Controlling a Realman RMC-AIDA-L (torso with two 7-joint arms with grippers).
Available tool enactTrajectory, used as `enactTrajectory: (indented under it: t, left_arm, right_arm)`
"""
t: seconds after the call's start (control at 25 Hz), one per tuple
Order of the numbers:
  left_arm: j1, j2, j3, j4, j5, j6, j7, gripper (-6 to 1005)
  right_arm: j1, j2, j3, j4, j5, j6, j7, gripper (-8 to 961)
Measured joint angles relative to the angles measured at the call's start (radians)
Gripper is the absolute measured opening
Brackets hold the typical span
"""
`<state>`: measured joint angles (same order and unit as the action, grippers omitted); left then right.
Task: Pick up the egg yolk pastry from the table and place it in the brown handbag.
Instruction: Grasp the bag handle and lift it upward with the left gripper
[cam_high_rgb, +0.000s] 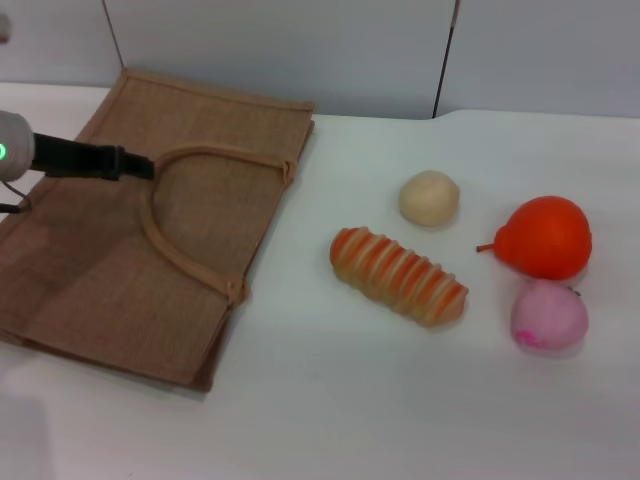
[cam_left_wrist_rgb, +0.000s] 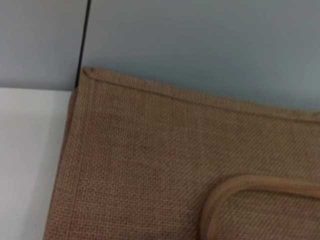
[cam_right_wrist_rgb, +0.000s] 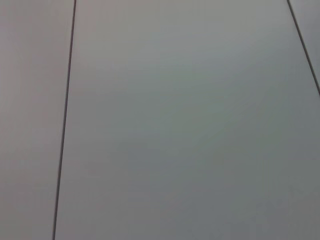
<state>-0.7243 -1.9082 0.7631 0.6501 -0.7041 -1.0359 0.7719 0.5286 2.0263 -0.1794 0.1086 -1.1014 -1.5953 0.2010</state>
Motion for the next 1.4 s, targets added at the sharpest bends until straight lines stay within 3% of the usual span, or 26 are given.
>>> enactTrajectory:
  t: [0.32, 0.72, 1.4]
  left_arm:
    - [-0.021, -0.005, 0.005, -0.036, 0.031, 0.056, 0.002, 584]
    - [-0.064, -0.02, 0.005, -0.115, 0.036, 0.148, 0.084, 589]
    - [-0.094, -0.031, 0.005, -0.178, 0.117, 0.235, 0.086, 582]
  right_arm:
    - [0.002, 0.001, 0.0, 0.0, 0.0, 0.0, 0.0, 882]
    - [0.004, 0.002, 0.0, 0.002, 0.0, 0.0, 0.0, 882]
    - [0.005, 0.002, 0.003, 0.002, 0.0, 0.0, 0.0, 881]
